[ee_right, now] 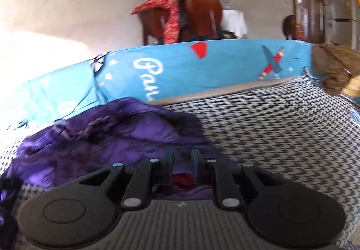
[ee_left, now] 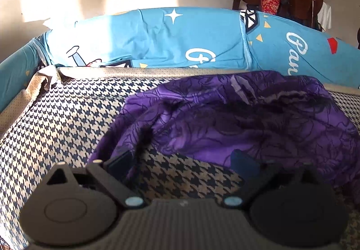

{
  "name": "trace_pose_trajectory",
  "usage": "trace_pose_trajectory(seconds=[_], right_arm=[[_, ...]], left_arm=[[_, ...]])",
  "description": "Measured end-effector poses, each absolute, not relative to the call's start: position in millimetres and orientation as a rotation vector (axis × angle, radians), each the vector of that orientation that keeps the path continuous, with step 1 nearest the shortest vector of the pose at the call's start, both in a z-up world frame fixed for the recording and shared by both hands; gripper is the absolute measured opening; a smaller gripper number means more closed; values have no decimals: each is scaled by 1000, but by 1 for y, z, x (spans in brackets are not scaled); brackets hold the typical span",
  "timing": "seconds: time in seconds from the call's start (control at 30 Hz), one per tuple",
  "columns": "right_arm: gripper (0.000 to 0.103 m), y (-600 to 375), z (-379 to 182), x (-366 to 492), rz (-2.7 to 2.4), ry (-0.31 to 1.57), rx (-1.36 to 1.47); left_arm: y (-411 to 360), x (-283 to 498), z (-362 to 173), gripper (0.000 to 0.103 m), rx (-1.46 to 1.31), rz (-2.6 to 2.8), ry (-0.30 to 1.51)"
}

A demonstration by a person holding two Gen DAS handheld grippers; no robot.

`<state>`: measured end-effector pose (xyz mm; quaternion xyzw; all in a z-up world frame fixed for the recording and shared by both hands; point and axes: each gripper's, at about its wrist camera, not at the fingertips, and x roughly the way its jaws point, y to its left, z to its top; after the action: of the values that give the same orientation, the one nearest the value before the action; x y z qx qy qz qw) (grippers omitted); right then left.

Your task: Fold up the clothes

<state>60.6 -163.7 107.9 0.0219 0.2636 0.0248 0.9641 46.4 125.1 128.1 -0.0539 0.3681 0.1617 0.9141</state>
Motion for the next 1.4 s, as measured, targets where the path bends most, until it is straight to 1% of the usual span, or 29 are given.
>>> trace_pose_trajectory(seconds=[0.13,0.53,0.7,0.8,0.83,0.87,0.97,1.03,1.1,1.17,1.2,1.27,1.33,1.4], right_arm=[[25,-142,102,63,122,542,-1],[26,-45,79,62,501,580,-182],[26,-3,53,64,600,674,-305],[28,15,43,66,615,642,-377],[32,19,40,69,621,641,-388],[33,23,37,72,617,645,-392],[34,33,31,82,593,645,-403],[34,39,31,86,562,614,-403],[39,42,33,93,539,584,-381],[54,47,31,99,540,584,-375],[58,49,30,102,540,584,-371],[68,55,24,107,541,587,-385],[71,62,16,111,526,573,-424],[71,66,9,115,500,551,-445]], left_arm=[[149,55,136,99,-170,373,759],[188,55,148,99,-309,430,729],[191,53,147,99,-327,427,729],[195,52,146,99,-354,432,732],[197,52,146,99,-363,435,735],[198,53,145,99,-373,437,739],[198,54,142,99,-392,432,751],[196,55,141,99,-393,430,756],[195,56,140,99,-394,429,760],[197,55,140,99,-396,435,760],[197,55,140,99,-397,439,760],[199,55,140,99,-400,446,760],[201,54,139,99,-405,453,761],[205,55,138,99,-419,464,767]])
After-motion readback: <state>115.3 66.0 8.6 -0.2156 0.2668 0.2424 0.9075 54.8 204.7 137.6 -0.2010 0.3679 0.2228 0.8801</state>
